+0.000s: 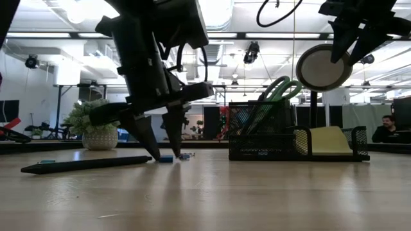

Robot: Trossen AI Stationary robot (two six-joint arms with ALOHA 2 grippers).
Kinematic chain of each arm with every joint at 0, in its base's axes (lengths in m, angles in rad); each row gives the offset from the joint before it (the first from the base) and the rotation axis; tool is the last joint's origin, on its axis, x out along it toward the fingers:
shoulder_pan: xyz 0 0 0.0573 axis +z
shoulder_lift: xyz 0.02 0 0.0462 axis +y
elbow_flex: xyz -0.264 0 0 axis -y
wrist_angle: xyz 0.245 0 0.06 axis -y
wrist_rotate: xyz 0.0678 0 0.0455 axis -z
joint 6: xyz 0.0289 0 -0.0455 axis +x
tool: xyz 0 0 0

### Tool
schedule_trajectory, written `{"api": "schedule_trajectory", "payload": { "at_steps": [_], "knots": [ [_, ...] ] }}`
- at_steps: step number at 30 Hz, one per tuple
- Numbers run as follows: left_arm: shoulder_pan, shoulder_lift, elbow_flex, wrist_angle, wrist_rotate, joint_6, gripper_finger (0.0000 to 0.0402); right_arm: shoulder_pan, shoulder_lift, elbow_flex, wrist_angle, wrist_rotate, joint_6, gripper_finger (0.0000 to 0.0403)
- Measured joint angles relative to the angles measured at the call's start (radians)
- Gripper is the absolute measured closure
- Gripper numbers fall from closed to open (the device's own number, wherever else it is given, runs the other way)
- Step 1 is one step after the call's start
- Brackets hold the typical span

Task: Pick and place office supplies into organizer
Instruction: Put the blue eraser into the black mesh organizer

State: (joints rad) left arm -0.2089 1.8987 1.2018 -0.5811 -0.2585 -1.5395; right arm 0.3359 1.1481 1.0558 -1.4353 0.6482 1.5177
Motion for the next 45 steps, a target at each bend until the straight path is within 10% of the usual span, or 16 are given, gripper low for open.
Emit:
{"api": "schedule_trajectory", "payload": {
  "at_steps": [21,28,34,45],
  "knots": [
    [-0.005,-0.04,0.028,-0.015,0.002,0.101,0.0353,0.0,0.0,-0.028,0.002,-0.001,0.0,0.0183],
    [-0.04,-0.106,0.158,0.099,-0.301,0.458,0.0353,0.0,0.0,-0.03,0.002,0.006,0.018,0.0184],
    [-0.01,-0.076,0.163,0.365,-0.265,0.83,0.0353,0.0,0.0,-0.03,0.002,0.003,0.019,0.0184],
    [0.012,-0.095,0.211,-0.311,0.027,0.315,0.0349,0.0,0.0,-0.03,-0.005,-0.023,0.06,0.0184]
  ]
}}
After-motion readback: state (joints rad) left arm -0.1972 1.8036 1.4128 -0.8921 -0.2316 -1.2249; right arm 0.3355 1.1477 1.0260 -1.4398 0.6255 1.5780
